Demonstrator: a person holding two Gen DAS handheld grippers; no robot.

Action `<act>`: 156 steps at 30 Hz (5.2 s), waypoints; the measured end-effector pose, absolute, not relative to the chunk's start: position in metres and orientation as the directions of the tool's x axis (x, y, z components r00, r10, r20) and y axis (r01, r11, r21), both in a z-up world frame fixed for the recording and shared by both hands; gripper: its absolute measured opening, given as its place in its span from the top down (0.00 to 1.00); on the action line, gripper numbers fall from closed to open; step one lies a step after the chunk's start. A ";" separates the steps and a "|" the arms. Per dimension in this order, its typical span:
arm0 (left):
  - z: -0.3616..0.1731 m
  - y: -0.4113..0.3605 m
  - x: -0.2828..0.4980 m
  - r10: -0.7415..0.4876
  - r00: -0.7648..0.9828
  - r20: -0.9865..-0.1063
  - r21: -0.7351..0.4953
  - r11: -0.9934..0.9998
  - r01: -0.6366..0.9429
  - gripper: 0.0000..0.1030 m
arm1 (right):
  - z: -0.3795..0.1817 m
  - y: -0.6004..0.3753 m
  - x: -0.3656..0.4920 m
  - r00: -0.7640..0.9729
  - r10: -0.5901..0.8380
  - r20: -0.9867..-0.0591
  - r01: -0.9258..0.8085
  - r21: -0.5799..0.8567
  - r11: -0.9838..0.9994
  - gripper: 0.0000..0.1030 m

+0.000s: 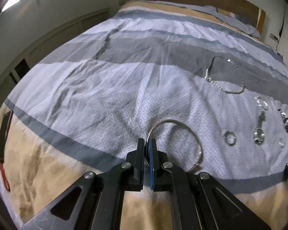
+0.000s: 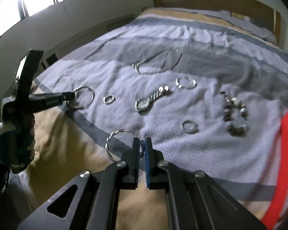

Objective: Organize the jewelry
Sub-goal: 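Grasp the silver bangle with the left tool while the right tool grasps the twisted silver ring, then carry both silver pieces into the red box and release them, then withdraw both open tools from the box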

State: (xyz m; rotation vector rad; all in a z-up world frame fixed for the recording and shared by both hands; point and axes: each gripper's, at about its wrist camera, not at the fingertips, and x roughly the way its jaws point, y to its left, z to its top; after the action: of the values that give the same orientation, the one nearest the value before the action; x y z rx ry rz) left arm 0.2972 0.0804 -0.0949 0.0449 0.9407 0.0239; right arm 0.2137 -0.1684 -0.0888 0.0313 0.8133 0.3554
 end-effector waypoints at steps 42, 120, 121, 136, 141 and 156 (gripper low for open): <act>0.045 -0.099 0.099 -0.170 0.693 -0.701 0.147 0.916 0.373 0.96 | -0.004 -0.316 -0.002 0.792 0.083 -0.605 -0.005 0.130 0.992 0.96; 0.067 -0.160 0.136 -0.247 0.695 -0.675 0.091 0.908 0.410 0.33 | 0.056 -0.403 0.013 0.790 -0.048 -0.611 0.093 0.041 0.995 0.94; 0.072 -0.146 0.133 -0.235 0.707 -0.667 0.094 0.915 0.392 0.32 | 0.059 -0.399 0.010 0.794 -0.044 -0.606 0.089 0.044 0.995 0.93; 0.110 0.017 0.086 -0.072 0.812 -0.579 0.093 0.984 0.154 0.31 | 0.091 -0.321 -0.024 0.842 0.037 -0.539 -0.004 0.061 0.998 0.93; 0.100 0.035 0.090 -0.048 0.817 -0.575 0.083 0.990 0.117 0.28 | 0.077 -0.303 -0.007 0.832 0.079 -0.548 -0.042 0.080 0.996 0.93; 0.002 0.042 0.169 -0.007 0.751 -0.660 0.060 0.996 0.061 0.27 | -0.003 -0.267 0.098 0.782 0.180 -0.597 -0.124 0.134 0.983 0.93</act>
State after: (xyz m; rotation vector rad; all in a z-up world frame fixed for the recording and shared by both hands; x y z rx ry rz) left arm 0.1691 0.0423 0.0024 0.0795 0.7207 -0.0372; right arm 0.0981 -0.2670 -0.0025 0.0892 0.6532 0.1645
